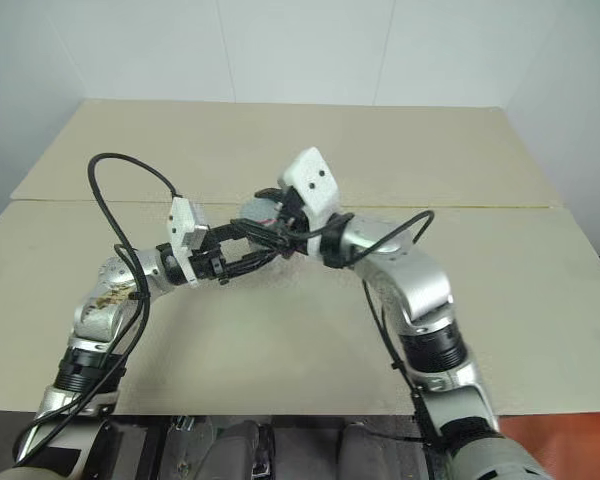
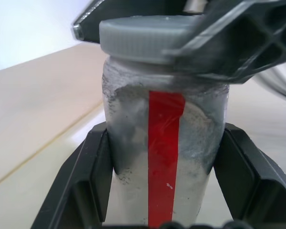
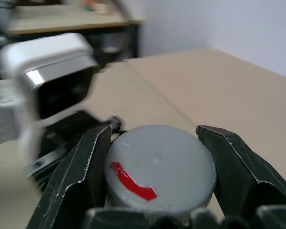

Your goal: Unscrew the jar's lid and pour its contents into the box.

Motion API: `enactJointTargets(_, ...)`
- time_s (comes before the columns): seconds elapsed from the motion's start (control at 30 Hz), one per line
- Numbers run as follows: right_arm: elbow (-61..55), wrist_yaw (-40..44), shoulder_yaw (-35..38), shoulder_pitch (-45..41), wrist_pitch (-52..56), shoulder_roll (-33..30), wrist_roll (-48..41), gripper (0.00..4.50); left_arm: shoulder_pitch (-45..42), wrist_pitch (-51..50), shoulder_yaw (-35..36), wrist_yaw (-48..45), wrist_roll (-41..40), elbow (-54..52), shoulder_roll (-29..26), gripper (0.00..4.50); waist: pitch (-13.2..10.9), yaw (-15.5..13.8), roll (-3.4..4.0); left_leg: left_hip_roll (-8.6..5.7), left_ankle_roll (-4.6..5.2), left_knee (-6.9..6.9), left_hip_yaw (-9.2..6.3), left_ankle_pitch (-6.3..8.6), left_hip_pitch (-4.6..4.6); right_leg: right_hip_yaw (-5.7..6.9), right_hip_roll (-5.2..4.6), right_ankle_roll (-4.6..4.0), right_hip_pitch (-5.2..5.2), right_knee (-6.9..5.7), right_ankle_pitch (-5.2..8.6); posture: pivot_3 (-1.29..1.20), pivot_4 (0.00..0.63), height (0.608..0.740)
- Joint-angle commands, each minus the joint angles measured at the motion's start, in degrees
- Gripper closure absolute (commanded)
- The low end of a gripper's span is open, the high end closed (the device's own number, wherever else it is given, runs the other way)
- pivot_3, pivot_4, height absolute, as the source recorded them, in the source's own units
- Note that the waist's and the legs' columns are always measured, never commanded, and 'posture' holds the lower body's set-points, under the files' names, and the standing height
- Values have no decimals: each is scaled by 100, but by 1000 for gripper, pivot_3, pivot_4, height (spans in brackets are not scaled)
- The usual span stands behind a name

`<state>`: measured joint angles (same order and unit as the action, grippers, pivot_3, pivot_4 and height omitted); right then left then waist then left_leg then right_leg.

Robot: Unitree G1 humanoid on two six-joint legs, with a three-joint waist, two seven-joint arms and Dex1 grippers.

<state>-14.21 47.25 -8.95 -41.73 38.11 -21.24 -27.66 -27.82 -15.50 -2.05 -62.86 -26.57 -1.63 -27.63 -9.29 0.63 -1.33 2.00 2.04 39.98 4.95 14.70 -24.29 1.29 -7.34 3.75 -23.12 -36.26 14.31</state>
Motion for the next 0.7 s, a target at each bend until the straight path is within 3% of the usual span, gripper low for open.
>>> enactJointTargets(0.03,137,1307,80,-12,-314,-313,-536,1703,-46,28,88,-580,-384,-178,-144,1800,0,7,0,0,10,0,0,6,0,0,0,0,0,2,0,0,150,740)
enactJointTargets(0.27,820,2720,-73,-394,-560,-421,-785,1703,-137,-16,68,-1235,-734,-239,-209,1800,0,21,0,6,20,0,1,12,4,-3,5,-1,-5,0,0,0,150,740)
enactJointTargets(0.47,1032,2738,-98,-455,-780,-279,-579,1703,-125,-11,69,-1175,-648,-276,-154,1800,0,-3,0,4,-6,2,1,-3,0,-2,5,0,-2,-3,0,0,150,740)
enactJointTargets(0.63,954,2318,12,-389,-748,-247,-471,97,-63,23,78,-1071,-564,-258,-157,1800,0,3,0,5,-8,2,1,-5,1,-3,5,0,-4,-7,0,0,150,740)
enactJointTargets(0.7,869,2085,109,-305,-748,-296,-432,41,-46,47,121,-988,-519,-225,-166,1800,0,0,0,5,-9,2,1,-5,1,-2,5,0,-3,-7,0,0,150,740)
